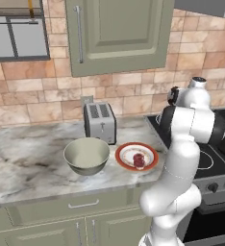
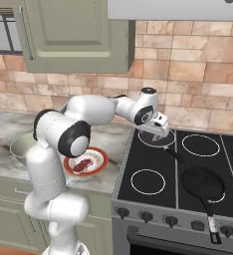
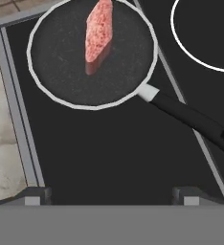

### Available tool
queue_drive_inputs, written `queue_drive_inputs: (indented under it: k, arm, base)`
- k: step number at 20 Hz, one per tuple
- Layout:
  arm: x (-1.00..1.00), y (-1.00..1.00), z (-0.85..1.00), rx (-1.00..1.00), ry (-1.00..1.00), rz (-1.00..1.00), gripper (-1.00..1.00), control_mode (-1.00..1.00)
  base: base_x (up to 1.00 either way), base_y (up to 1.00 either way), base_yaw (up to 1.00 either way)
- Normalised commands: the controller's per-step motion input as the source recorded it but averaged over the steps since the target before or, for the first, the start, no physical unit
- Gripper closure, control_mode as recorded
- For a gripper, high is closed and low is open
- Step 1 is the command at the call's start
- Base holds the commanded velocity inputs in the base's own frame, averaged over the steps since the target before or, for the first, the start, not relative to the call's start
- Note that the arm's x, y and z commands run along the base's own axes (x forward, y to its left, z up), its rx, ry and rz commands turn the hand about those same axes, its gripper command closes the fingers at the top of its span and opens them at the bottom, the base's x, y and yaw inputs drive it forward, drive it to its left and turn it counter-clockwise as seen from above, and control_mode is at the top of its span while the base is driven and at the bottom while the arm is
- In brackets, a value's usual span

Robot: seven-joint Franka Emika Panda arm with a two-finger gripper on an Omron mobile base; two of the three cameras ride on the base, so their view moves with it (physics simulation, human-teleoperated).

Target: Place one of the steaks on the plate and the other in the bowl. Then place the bowl in the fridge.

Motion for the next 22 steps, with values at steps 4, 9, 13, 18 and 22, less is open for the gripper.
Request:
queue_drive_inputs:
  k: [4,9,13,18,22]
  arm:
    - [0.36,0.00,-0.11,0.00,-0.08,0.02,-1.00,-1.00]
    - [0.46,0.12,-0.17,0.00,-0.13,0.00,-1.00,-1.00]
    - [0.40,0.00,-0.19,0.00,-0.04,0.00,-1.00,-1.00]
    - [0.53,-0.05,-0.12,-0.01,0.00,0.00,-1.00,-1.00]
    - [0.43,-0.20,-0.05,-0.01,0.00,0.00,-1.00,-1.00]
  base:
    - [0.00,0.00,0.00]
    - [0.00,0.00,0.00]
    - [0.00,0.00,0.00]
    - [0.00,0.00,0.00]
    - [0.00,0.00,0.00]
